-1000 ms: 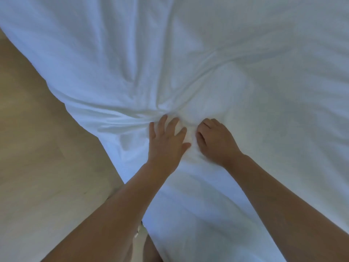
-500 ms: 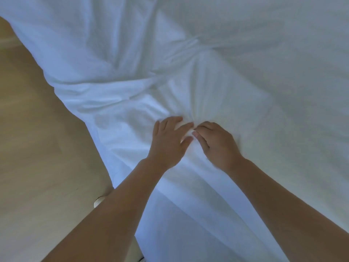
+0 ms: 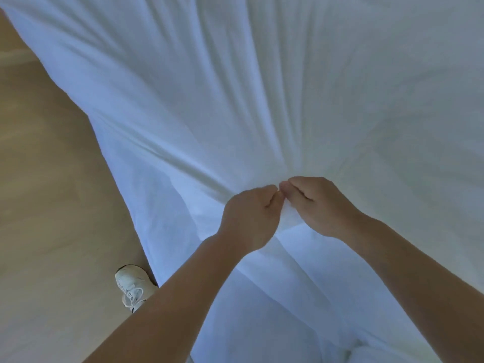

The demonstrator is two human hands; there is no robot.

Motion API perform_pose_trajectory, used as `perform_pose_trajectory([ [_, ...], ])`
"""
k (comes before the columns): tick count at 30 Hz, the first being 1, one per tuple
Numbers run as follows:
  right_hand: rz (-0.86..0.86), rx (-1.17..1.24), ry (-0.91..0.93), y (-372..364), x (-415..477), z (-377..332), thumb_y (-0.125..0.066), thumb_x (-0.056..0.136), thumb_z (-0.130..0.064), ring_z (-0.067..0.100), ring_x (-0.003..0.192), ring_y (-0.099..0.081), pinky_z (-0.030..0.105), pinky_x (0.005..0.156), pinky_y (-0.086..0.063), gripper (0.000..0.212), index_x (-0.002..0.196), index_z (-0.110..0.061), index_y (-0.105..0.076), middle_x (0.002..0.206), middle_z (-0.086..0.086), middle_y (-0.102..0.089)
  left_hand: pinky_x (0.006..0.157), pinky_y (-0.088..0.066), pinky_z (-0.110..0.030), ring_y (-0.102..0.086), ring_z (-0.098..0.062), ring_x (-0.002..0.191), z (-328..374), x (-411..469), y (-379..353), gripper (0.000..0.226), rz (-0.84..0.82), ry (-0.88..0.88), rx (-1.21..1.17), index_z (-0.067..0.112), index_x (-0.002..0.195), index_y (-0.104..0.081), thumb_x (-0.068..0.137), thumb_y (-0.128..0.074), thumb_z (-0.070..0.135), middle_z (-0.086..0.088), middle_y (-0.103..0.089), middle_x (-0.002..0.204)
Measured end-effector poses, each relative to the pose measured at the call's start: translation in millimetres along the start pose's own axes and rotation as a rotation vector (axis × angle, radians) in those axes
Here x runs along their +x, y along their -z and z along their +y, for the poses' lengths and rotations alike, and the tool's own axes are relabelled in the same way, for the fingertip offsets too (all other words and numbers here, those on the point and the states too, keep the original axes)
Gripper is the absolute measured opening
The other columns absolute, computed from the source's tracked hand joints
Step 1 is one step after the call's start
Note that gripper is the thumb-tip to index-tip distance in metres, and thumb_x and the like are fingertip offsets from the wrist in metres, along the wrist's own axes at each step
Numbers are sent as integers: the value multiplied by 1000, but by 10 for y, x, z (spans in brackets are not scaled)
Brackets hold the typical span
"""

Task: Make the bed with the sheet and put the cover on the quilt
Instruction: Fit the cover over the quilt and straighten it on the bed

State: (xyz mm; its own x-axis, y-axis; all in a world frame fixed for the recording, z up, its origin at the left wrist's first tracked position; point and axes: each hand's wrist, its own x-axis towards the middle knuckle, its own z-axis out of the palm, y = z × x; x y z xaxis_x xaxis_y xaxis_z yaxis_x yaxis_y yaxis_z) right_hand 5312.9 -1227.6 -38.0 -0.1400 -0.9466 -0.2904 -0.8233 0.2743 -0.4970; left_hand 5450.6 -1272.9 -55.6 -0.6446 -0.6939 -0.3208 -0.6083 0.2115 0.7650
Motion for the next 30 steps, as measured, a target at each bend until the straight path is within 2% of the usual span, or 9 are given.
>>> perform_pose_trajectory([
  [5, 52, -346, 68, 47, -535, 587, -50, 71, -63, 19, 93, -49, 32, 85, -33, 59, 106, -16, -59, 97, -2, -57, 85, -41, -35, -54, -28, 103, 40, 70, -160, 32, 23, 83, 388, 12, 97, -52, 97, -35, 40, -6, -57, 102],
  [7, 105, -413, 59, 22, -758, 887, -50, 73, -57, 22, 112, -47, 34, 96, -30, 61, 118, -16, -57, 116, 5, -59, 90, -37, -37, -49, -26, 108, 163, -23, -325, 47, 83, -18, 380, 13, 115, -51, 91, -45, 52, -5, -52, 113],
  [10, 264, -437, 81, -70, -896, 1134, -54, 83, -31, 31, 103, -63, 43, 85, -51, 35, 106, -7, -67, 108, 10, -66, 91, -37, -38, -50, -27, 105, 344, -84, -692, 60, 107, -222, 423, 13, 121, -53, 81, -58, 58, -6, -53, 114],
  [15, 384, -356, 139, -130, -835, 1084, -44, 88, -24, 28, 79, -67, 34, 65, -54, 34, 84, -3, -72, 83, 6, -70, 66, -47, -40, -61, -29, 73, 372, 109, -1006, 17, 267, -312, 567, 18, 82, -72, 69, -81, 25, -5, -62, 82],
  [19, 415, -220, 135, -86, -1032, 1091, -40, 93, -24, 29, 78, -66, 39, 73, -53, 40, 85, -1, -71, 82, 9, -70, 66, -45, -35, -58, -25, 64, 401, 43, -1073, 13, 366, -557, 489, 16, 72, -70, 79, -61, 21, 1, -61, 70],
  [23, 473, -250, 149, -48, -1505, 1089, -36, 95, -24, 21, 51, -44, 26, 65, -33, 41, 62, -10, -54, 56, 1, -49, 56, -39, -26, -49, -21, 52, 584, -329, -1059, 31, 130, -716, 356, 13, 68, -62, 90, -44, 26, 4, -51, 60],
  [26, 257, -302, -101, 28, -2001, 1055, -11, 89, -46, 12, 43, -30, 27, 56, -29, 38, 60, -27, -24, 49, -9, -30, 62, -34, -29, -42, -18, 64, 904, -700, -1385, 31, -306, -458, 284, 20, 75, -42, 101, -32, 32, 8, -36, 61],
  [28, 129, -273, -217, -19, -2180, 1109, 8, 78, -55, 12, 50, -37, 28, 59, -28, 43, 63, -27, -22, 54, -8, -34, 65, -31, -29, -43, -19, 70, 1003, -763, -1616, 31, -342, -334, 267, 20, 76, -37, 102, -27, 32, 8, -36, 63],
  [30, 220, -159, -264, -33, -2213, 1156, -3, 80, -59, 18, 61, -46, 29, 62, -30, 48, 69, -25, -36, 63, -7, -43, 65, -31, -30, -47, -21, 72, 1042, -710, -1673, 31, -280, -261, 271, 20, 75, -35, 102, -27, 33, 7, -38, 64],
])
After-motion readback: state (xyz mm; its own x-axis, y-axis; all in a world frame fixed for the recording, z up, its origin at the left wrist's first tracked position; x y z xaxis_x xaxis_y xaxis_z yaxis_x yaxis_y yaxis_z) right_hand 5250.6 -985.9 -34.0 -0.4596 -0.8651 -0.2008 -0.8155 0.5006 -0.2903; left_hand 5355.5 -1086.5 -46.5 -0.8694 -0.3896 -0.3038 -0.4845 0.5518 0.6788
